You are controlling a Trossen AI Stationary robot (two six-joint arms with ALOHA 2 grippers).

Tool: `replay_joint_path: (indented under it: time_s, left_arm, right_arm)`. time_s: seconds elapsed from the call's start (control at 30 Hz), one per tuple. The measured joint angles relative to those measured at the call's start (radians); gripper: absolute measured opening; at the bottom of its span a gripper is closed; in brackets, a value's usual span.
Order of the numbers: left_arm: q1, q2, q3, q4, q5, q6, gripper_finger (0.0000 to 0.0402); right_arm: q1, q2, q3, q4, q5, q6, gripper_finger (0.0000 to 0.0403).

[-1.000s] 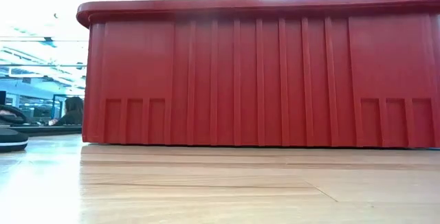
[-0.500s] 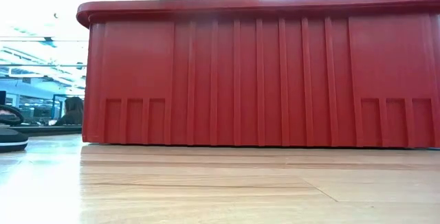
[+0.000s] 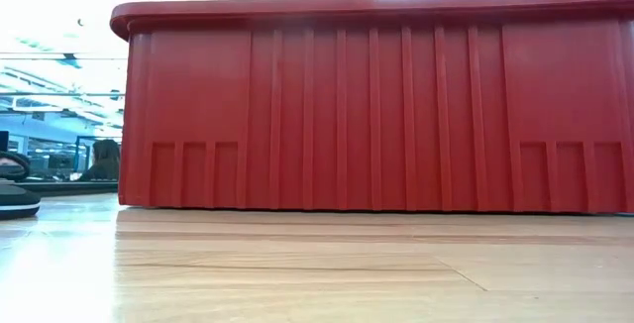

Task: Pick and place slides into bin
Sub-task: Put the black slipper into the red organizer bin

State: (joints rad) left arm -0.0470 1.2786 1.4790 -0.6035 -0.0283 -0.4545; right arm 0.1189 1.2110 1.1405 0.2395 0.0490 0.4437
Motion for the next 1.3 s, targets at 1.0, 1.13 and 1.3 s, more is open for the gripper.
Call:
replay_joint_path:
  time_s: [1.0, 1.13, 1.3]
  left_arm:
    - [0.13, 0.216, 0.32, -0.091, 0.081, 0.154, 0.0]
    - [0.13, 0.216, 0.33, -0.09, 0.085, 0.155, 0.0]
    - [0.13, 0.217, 0.33, -0.09, 0.106, 0.154, 0.0]
  right_arm:
    - [-0.06, 0.0, 0.029, -0.27, 0.163, 0.264, 0.0183]
    - [-0.081, 0.0, 0.029, -0.262, 0.141, 0.274, 0.0183]
    - [-0.098, 0.004, 0.029, -0.239, 0.1, 0.278, 0.0183]
